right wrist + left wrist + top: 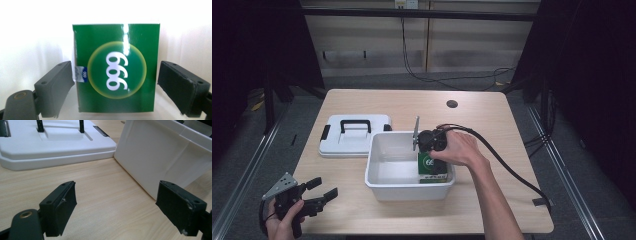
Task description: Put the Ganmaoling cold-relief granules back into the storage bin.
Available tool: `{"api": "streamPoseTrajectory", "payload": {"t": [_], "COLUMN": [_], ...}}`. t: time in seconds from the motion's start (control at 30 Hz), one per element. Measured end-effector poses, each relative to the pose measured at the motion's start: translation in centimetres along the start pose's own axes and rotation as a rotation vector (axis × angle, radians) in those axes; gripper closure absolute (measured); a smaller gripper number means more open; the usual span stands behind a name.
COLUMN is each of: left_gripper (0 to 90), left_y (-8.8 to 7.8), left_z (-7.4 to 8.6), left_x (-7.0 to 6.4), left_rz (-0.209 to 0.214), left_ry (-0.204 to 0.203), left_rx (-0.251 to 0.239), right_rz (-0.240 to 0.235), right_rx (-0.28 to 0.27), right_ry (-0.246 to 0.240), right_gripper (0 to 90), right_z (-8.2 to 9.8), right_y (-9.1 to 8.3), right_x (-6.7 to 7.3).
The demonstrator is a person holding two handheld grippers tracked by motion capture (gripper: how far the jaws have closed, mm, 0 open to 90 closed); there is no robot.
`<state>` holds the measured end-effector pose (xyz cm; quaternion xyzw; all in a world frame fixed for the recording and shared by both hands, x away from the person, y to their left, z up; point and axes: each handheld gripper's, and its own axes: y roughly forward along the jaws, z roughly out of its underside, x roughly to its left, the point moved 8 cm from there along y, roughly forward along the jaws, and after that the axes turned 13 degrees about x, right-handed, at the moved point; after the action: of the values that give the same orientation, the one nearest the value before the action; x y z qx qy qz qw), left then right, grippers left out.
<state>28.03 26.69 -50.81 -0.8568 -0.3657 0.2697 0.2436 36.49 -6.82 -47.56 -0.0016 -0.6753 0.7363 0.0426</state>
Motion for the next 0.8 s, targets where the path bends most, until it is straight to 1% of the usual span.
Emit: {"api": "streamPoseTrajectory", "payload": {"t": [0.03, 0.07, 0.1, 0.17, 0.2, 0.3, 0.37, 0.43, 0.5, 0.53, 0.6, 0.63, 0.7, 0.73, 0.77, 0.8], "left_gripper": [15.9, 15.9, 16.0, 15.9, 15.9, 16.0, 15.9, 16.0, 15.9, 15.9, 15.9, 15.9, 15.9, 15.9, 15.9, 16.0], "left_y": [0.0, 0.0, 0.0, 0.0, 0.0, 0.0, 0.0, 0.0, 0.0, 0.0, 0.0, 0.0, 0.0, 0.0, 0.0, 0.0], "left_z": [0.0, 0.0, 0.0, 0.0, 0.0, 0.0, 0.0, 0.0, 0.0, 0.0, 0.0, 0.0, 0.0, 0.0, 0.0, 0.0], "left_x": [0.0, 0.0, -0.1, 0.0, 0.0, 0.1, 0.1, 0.0, 0.1, 0.1, 0.1, 0.1, 0.1, 0.1, 0.1, 0.1], "left_rz": [0.000, 0.000, 0.001, -0.001, 0.000, -0.002, -0.001, -0.001, -0.003, -0.001, -0.003, -0.002, -0.004, -0.003, -0.004, -0.003], "left_ry": [0.000, 0.000, -0.002, 0.001, -0.004, -0.006, -0.007, -0.007, -0.009, -0.007, -0.008, -0.007, -0.005, -0.009, -0.008, -0.010], "left_rx": [0.000, 0.000, 0.000, 0.000, -0.002, 0.000, 0.000, 0.000, 0.000, 0.000, 0.000, -0.001, -0.002, -0.004, -0.004, -0.002], "right_rz": [-0.009, -0.009, 0.009, 0.016, 0.017, 0.022, 0.021, 0.022, 0.009, 0.014, 0.029, 0.027, 0.030, 0.032, 0.020, 0.011], "right_rx": [-0.013, -0.013, -0.039, -0.051, -0.056, -0.071, -0.099, -0.148, -0.165, -0.181, -0.220, -0.242, -0.264, -0.282, -0.294, -0.305], "right_ry": [0.016, 0.016, 0.039, 0.060, 0.071, 0.087, 0.093, 0.112, 0.153, 0.175, 0.192, 0.205, 0.204, 0.216, 0.206, 0.215], "right_gripper": [12.8, 12.8, 12.9, 13.1, 13.1, 13.7, 13.8, 13.9, 14.4, 14.3, 14.2, 14.3, 14.6, 14.1, 14.3, 15.0], "right_z": [0.0, 0.0, 0.1, 0.2, 0.3, 0.5, 0.6, 0.7, 1.0, 1.2, 1.4, 1.4, 1.7, 1.7, 1.8, 1.8], "right_y": [-0.2, -0.2, -0.5, -0.7, -0.8, -1.0, -1.3, -1.7, -2.0, -2.3, -2.7, -2.8, -3.0, -3.1, -3.1, -3.1], "right_x": [0.1, 0.1, 0.0, -0.2, -0.2, -0.2, -0.1, -0.1, 0.0, 0.0, 0.0, 0.1, 0.1, 0.2, 0.4, 0.6]}}
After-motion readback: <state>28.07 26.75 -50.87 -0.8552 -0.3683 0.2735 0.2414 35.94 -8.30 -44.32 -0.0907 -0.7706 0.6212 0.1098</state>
